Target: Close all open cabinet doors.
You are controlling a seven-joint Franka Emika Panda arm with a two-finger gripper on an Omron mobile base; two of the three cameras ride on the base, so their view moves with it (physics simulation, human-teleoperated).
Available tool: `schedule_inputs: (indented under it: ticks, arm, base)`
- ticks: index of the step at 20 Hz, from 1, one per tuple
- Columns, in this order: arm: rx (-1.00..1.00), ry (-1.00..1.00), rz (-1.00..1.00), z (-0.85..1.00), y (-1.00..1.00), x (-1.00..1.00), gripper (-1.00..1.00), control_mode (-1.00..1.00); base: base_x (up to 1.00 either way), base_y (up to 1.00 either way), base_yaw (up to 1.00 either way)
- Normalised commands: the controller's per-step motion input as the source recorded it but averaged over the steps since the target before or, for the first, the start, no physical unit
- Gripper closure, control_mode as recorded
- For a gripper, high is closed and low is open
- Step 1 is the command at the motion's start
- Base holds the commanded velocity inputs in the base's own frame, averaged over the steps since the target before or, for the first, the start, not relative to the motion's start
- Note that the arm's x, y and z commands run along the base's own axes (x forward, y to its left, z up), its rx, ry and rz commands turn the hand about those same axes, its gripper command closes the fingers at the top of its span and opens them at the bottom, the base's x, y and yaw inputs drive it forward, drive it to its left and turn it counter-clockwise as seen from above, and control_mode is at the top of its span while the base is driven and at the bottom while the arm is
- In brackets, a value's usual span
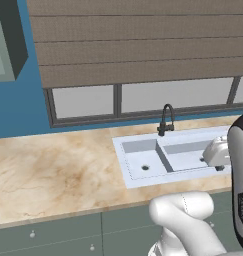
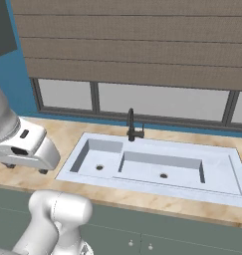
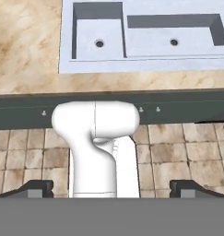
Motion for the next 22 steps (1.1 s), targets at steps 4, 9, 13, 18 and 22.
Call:
schedule_inputs:
  ticks: [4, 9, 13, 18, 22]
  arm:
    - [0.0, 0.0, 0.0, 0.1, 0.0, 0.04, -1.0, -1.0]
    - [0.0, 0.0, 0.0, 0.06, 0.0, 0.01, -1.0, -1.0]
    - [0.0, 0.0, 0.0, 0.0, 0.0, 0.0, -1.0, -1.0]
    - [0.0, 0.0, 0.0, 0.0, 0.0, 0.0, -1.0, 1.0]
    - [0.0, 0.0, 0.0, 0.0, 0.0, 0.0, -1.0, 1.0]
  base:
    - [0.0, 0.0, 0.0]
    - [0.0, 0.0, 0.0]
    - [0.0, 0.0, 0.0]
    - [0.02, 0.0, 0.0]
    - [0.01, 0.0, 0.0]
